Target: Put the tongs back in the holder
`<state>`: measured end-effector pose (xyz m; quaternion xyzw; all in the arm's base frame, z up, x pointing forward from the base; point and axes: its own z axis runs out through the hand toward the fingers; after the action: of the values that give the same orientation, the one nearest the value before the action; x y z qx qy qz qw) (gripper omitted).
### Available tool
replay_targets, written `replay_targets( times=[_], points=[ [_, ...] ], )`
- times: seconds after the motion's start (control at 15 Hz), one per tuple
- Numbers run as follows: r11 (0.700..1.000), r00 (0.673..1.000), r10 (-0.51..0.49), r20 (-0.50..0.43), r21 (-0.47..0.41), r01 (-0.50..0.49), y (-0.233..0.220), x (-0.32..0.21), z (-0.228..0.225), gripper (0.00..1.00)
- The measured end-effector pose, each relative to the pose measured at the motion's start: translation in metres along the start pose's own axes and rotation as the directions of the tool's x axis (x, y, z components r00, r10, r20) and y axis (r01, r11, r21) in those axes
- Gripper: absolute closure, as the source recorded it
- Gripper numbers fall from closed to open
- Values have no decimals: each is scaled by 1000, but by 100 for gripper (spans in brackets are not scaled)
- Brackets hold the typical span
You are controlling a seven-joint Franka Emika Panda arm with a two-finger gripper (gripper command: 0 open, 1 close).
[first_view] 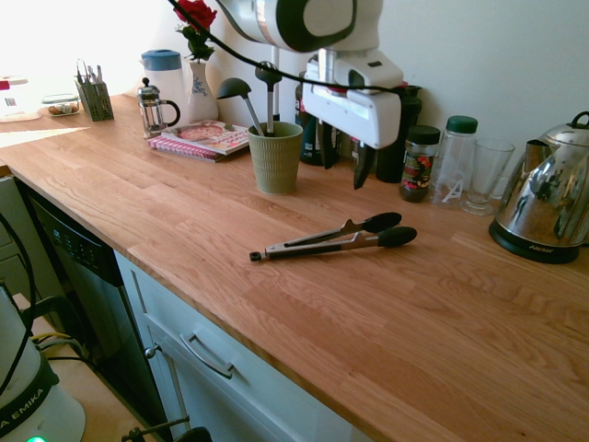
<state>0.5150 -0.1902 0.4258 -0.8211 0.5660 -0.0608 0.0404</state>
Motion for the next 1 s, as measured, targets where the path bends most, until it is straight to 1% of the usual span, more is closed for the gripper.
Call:
replay_targets(
  times=[0.13, 0.27, 0.33, 0.67, 1.0],
  points=[
    [1000, 1000, 21, 10, -20, -20, 0, 10, 30, 0],
    [999, 999, 31, 30, -21, -31, -2, 11, 51, 0],
    [999, 999, 29, 37, -16, -28, -4, 11, 59, 100],
    [1000, 998, 18, 53, -17, -17, -13, 4, 86, 100],
    [1000, 998, 10, 57, -19, -9, -16, -1, 89, 100]
  ],
)
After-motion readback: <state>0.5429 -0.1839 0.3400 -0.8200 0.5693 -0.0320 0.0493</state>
